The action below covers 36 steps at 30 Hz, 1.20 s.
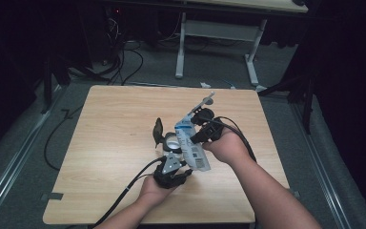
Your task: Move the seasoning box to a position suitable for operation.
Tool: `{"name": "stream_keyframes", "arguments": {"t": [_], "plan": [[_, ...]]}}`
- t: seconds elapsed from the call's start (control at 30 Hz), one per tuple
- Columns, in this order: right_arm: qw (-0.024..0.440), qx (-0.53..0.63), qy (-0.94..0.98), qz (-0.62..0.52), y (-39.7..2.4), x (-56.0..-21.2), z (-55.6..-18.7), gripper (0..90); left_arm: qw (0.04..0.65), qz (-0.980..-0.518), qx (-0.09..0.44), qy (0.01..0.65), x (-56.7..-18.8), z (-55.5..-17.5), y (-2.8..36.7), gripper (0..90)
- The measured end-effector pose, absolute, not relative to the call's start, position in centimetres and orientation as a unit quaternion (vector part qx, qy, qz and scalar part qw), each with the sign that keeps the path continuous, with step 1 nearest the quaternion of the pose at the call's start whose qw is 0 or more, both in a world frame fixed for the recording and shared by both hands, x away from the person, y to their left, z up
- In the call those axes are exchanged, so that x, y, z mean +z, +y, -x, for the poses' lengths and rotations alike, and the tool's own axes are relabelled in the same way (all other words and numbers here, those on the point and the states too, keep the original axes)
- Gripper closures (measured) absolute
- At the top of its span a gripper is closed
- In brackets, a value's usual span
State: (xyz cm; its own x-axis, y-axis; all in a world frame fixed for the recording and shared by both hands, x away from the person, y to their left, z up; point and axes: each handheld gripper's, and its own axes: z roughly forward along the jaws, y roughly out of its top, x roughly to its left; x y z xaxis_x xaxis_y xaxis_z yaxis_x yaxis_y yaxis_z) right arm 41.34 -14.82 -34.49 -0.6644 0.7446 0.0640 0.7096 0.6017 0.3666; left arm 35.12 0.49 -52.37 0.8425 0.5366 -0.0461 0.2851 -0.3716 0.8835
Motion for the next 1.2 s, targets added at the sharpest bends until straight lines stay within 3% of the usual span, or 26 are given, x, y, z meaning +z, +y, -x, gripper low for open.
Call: {"name": "stream_keyframes", "arguments": {"t": [0.33,1.2], "plan": [[0.049,0.179,0.893,-0.409,-15.4,-34.4,-41.2,89.9,0.5,-0.822,0.125,0.243,-52.2,-34.8,0.8,52.1],[0.064,0.185,0.884,-0.424,-17.7,-34.4,-40.4,89.8,0.506,-0.814,0.153,0.24,-51.4,-34.1,4.8,49.0]]}}
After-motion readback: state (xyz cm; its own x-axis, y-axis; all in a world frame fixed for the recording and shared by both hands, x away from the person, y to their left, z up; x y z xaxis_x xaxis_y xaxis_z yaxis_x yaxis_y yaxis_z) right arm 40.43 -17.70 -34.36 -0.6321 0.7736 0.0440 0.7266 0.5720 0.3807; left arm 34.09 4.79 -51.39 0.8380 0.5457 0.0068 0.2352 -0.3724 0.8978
